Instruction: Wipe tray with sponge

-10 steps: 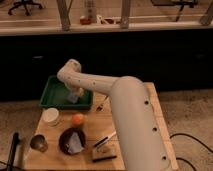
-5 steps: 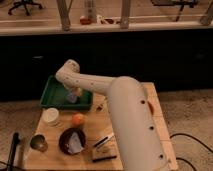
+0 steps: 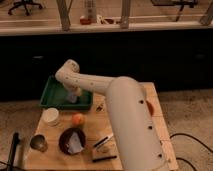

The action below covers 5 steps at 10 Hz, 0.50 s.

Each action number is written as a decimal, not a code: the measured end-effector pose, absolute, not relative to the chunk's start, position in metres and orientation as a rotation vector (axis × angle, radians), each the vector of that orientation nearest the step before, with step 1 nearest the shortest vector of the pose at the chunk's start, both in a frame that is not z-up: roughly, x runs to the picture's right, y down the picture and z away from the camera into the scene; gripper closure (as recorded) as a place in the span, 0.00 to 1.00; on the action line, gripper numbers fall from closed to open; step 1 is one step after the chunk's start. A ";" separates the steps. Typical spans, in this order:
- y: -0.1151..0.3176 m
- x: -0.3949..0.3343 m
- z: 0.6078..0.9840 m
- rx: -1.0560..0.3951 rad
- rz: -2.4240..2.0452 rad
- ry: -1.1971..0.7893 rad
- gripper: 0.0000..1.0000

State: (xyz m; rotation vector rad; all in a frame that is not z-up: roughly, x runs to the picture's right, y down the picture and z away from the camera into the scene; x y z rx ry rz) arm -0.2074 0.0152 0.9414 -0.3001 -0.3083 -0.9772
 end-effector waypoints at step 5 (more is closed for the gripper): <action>0.016 -0.206 0.951 -0.333 -0.924 -0.342 1.00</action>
